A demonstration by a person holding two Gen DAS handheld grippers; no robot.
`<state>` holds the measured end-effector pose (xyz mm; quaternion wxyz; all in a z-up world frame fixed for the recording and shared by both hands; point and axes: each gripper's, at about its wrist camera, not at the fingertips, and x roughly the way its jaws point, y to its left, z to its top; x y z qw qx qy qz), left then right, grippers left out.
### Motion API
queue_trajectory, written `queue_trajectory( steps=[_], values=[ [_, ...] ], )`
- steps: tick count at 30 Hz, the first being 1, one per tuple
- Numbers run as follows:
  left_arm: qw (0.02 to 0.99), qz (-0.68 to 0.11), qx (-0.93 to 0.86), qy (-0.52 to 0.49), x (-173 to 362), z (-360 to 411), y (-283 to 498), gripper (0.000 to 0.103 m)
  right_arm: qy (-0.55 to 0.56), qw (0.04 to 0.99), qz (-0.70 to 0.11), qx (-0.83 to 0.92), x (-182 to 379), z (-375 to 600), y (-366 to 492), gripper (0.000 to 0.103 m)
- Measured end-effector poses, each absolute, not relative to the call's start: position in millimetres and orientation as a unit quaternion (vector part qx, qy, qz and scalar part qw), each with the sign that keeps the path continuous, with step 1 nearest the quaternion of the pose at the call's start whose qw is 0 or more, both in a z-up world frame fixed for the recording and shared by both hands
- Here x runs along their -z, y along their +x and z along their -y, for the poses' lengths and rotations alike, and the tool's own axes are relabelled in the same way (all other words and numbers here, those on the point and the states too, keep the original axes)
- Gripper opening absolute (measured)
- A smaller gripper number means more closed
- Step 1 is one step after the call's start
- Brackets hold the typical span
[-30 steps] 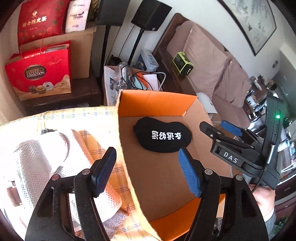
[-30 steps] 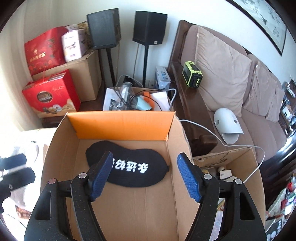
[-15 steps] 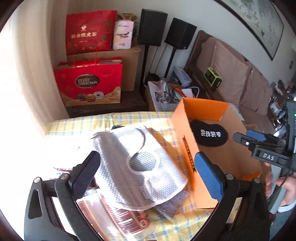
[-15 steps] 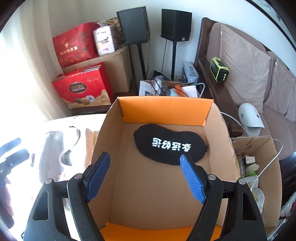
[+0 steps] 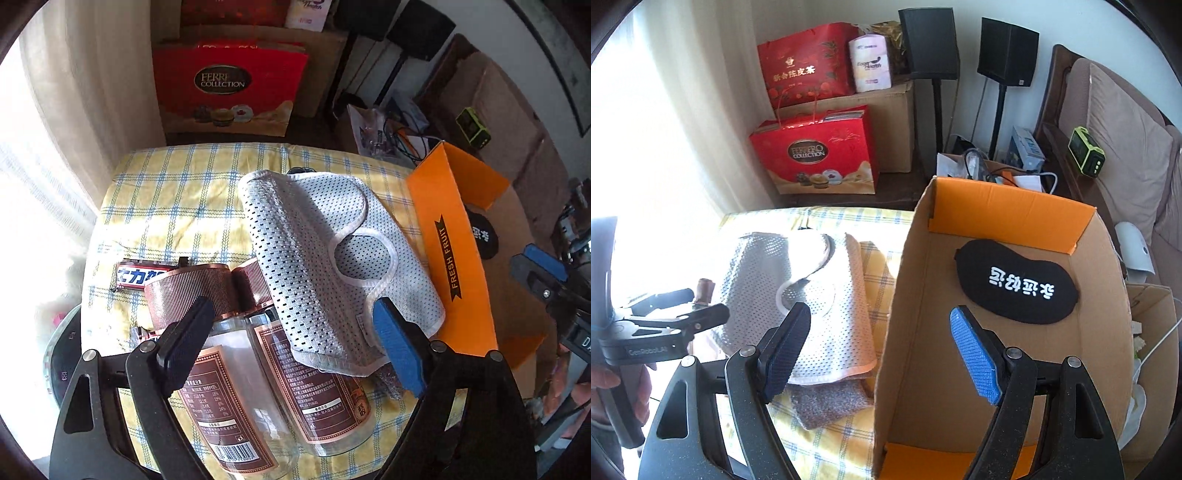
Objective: Organize objects
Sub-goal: 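Move the right gripper back to the white mesh face mask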
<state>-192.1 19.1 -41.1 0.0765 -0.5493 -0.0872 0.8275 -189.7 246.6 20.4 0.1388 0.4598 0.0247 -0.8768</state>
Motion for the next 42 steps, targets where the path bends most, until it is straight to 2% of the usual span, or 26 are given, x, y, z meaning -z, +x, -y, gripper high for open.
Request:
queue_trajectory(
  steps=[2,4,8,9,13,16,24,32,33,35,37,42],
  values=[
    [0.075,0.079,-0.826,-0.553,44.6,-24.4,-194.2,0.075,0.462,0.142,-0.026,0.875,-17.0,-240.2,-188.8,0.080],
    [0.063,0.072,-0.821,-0.562,49.4,-27.3,-196.9,0.050,0.465,0.146,-0.027,0.873,-13.9,-235.9,-188.9,0.080],
    [0.062,0.088,-0.822,-0.560,51.5,-27.1,-199.4,0.034,0.467,0.146,-0.032,0.872,-8.9,-229.6,-188.3,0.080],
    [0.062,0.089,-0.824,-0.556,49.5,-27.4,-199.1,0.027,0.465,0.145,-0.037,0.873,-8.9,-227.8,-187.9,0.080],
    [0.062,0.067,-0.836,-0.542,39.1,-33.8,-198.2,0.010,0.457,0.144,-0.047,0.876,-9.5,-221.1,-187.4,0.080],
    [0.078,0.067,-0.848,-0.520,25.1,-36.5,-194.3,0.007,0.458,0.149,-0.044,0.875,-9.3,-217.7,-187.5,0.080],
    [0.112,0.057,-0.867,-0.482,-14.7,-28.4,-173.2,0.006,0.457,0.163,-0.042,0.874,-10.6,-209.1,-187.3,0.079],
    [0.109,0.062,-0.864,-0.487,-15.4,8.4,-156.6,0.006,0.478,0.193,-0.044,0.856,5.2,-182.2,-192.2,0.079],
    [0.107,0.063,-0.864,-0.488,-14.2,11.2,-155.2,0.006,0.488,0.197,-0.037,0.850,11.1,-178.0,-194.0,0.077],
    [0.105,0.067,-0.863,-0.490,-11.7,16.3,-154.0,0.006,0.510,0.203,-0.026,0.836,24.1,-171.2,-199.3,0.065],
    [0.102,0.068,-0.861,-0.493,-8.0,18.8,-151.9,0.006,0.530,0.202,-0.024,0.823,36.9,-165.4,-202.7,0.045],
    [0.094,0.064,-0.858,-0.501,1.6,20.9,-153.2,0.006,0.555,0.201,-0.003,0.807,56.2,-162.0,-206.8,0.044]
  ],
)
